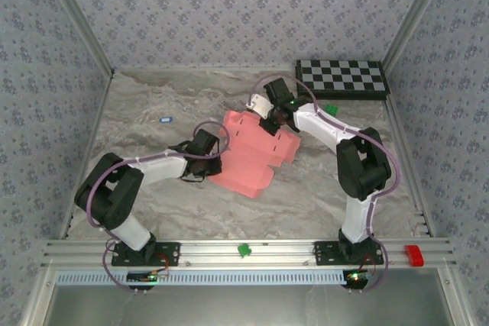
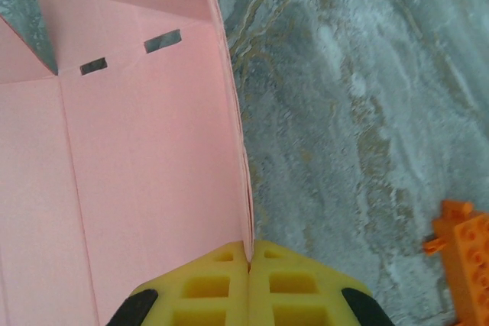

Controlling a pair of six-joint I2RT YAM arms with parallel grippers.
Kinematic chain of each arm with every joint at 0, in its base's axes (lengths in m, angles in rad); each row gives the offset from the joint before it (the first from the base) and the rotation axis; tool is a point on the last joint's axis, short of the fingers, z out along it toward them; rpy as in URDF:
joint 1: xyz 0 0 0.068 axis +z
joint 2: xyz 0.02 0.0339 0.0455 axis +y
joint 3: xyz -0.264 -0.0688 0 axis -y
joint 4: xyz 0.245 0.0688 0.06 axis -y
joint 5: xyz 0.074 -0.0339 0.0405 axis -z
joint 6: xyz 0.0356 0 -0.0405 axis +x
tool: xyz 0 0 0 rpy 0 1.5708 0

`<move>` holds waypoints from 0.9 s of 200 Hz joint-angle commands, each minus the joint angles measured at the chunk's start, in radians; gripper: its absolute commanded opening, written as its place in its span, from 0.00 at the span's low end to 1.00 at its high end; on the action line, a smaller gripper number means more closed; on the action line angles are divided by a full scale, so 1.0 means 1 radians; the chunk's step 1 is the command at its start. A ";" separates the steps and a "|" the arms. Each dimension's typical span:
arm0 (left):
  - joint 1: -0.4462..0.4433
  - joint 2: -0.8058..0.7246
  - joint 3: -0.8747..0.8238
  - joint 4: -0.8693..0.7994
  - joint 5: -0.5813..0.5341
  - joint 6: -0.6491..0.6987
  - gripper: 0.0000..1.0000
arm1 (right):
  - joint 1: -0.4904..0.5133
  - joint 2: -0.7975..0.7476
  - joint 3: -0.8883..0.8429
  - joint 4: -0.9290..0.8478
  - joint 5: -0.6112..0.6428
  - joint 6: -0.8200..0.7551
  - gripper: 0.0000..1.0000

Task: Fold the paper box

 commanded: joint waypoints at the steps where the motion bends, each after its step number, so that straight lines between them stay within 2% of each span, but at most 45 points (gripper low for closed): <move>1: -0.017 0.034 0.006 0.028 0.047 -0.056 0.09 | 0.019 -0.057 -0.041 0.123 0.031 -0.109 0.00; 41: -0.056 0.080 0.037 0.036 0.035 -0.090 0.07 | 0.046 -0.092 -0.128 0.291 0.057 -0.210 0.00; 101: -0.067 0.111 0.051 0.052 0.031 -0.117 0.07 | 0.104 -0.120 -0.303 0.551 0.192 -0.329 0.00; 180: -0.069 0.120 0.058 0.056 0.033 -0.112 0.07 | 0.150 -0.115 -0.456 0.814 0.319 -0.392 0.00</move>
